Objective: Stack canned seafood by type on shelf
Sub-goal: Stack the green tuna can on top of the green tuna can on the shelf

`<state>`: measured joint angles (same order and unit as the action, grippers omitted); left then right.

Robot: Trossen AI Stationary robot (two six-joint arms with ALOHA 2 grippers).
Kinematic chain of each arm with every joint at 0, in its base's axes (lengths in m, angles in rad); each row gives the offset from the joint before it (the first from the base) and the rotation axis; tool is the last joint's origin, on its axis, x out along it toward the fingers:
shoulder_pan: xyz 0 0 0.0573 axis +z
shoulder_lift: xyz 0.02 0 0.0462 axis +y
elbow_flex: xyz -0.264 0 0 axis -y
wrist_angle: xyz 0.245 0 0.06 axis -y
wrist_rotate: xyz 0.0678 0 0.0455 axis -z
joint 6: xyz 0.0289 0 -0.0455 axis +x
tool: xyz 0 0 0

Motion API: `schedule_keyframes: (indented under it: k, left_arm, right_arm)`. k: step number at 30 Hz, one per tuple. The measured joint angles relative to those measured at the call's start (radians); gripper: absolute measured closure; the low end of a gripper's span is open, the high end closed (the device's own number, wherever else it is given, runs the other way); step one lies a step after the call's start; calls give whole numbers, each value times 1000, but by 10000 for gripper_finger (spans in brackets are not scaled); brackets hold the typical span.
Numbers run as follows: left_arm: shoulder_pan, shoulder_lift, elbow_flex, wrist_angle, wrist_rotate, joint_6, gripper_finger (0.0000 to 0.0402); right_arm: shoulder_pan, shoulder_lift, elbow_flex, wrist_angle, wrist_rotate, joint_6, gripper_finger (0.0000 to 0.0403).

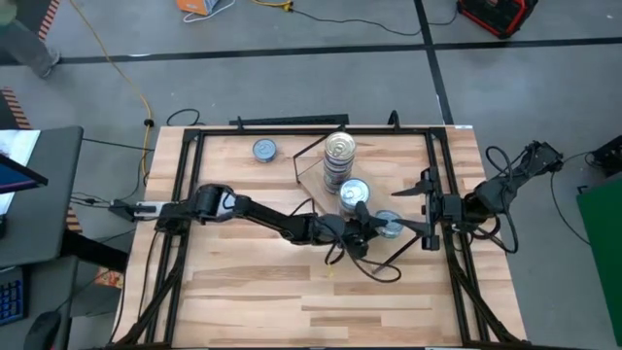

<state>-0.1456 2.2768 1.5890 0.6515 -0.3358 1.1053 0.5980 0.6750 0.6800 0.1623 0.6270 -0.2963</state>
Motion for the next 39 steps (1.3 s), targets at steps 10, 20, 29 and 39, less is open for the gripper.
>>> schedule_keyframes:
  k: [10,20,29,39]
  left_arm:
    - [37,1,0,-116,176,1,255]
    - [35,1,0,-136,123,-81,215]
    - [31,1,0,-168,145,-182,165]
    - [34,1,106,-339,139,-319,165]
  right_arm:
    - [0,1,0,2,-2,7,108]
    - [0,1,0,0,-3,8,108]
    - [0,1,0,0,-3,10,108]
    - [0,1,0,0,-3,10,108]
